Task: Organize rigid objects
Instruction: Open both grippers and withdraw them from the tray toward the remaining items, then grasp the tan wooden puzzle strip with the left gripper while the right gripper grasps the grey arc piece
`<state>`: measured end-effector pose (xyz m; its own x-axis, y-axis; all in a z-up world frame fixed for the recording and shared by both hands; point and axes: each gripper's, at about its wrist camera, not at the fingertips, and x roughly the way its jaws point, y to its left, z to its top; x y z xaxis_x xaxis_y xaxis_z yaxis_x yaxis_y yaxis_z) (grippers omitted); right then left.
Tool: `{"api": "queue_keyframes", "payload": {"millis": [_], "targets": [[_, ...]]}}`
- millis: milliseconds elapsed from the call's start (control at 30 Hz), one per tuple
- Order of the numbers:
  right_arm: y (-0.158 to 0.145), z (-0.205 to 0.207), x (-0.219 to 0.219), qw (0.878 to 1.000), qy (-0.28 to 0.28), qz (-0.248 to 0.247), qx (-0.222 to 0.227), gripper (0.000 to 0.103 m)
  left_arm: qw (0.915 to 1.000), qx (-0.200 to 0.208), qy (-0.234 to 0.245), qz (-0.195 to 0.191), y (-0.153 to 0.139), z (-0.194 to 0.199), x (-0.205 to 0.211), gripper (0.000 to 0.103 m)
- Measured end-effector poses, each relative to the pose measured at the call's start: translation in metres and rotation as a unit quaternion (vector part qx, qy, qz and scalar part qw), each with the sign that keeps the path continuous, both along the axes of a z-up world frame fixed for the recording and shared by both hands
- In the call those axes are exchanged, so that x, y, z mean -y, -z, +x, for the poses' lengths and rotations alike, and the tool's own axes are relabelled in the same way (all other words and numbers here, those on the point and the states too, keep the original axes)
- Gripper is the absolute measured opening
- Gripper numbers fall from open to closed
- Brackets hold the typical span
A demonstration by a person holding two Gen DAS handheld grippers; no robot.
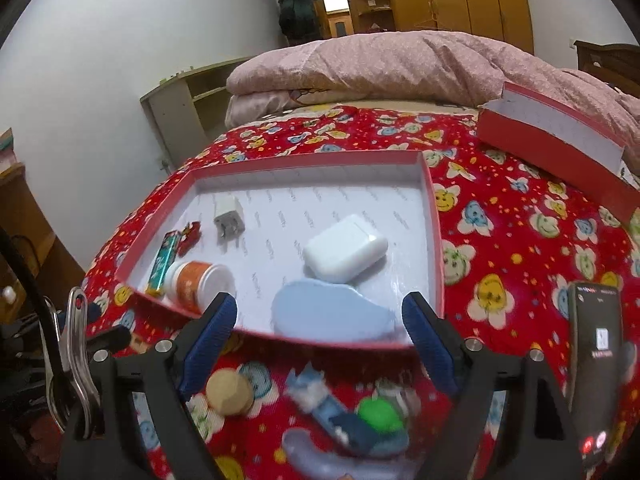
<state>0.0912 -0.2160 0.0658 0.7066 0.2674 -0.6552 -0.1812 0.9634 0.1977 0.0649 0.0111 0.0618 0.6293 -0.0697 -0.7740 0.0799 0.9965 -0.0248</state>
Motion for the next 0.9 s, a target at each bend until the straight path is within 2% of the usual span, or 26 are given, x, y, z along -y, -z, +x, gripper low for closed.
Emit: {"api": "queue_keyframes", "payload": {"millis": [200,567,900], "targets": [[-0.008,-0.03,0.002,1.0,-0.003,-0.028,0.005,0.087,0.9997,-0.005,0.023,-0.003,0.005,-0.005,0.012,0.085],[0.008,-0.078,0.011,0.999,-0.016,-0.03,-0.017,0.087,0.997,-0.033,0.07,0.001,0.023,-0.004,0.038,0.086],[0.02,-0.107,0.009,0.999,-0.038,-0.029,-0.024,0.087,0.9978,-0.024,0.061,0.009,0.033,0.007,0.045,0.09]]}}
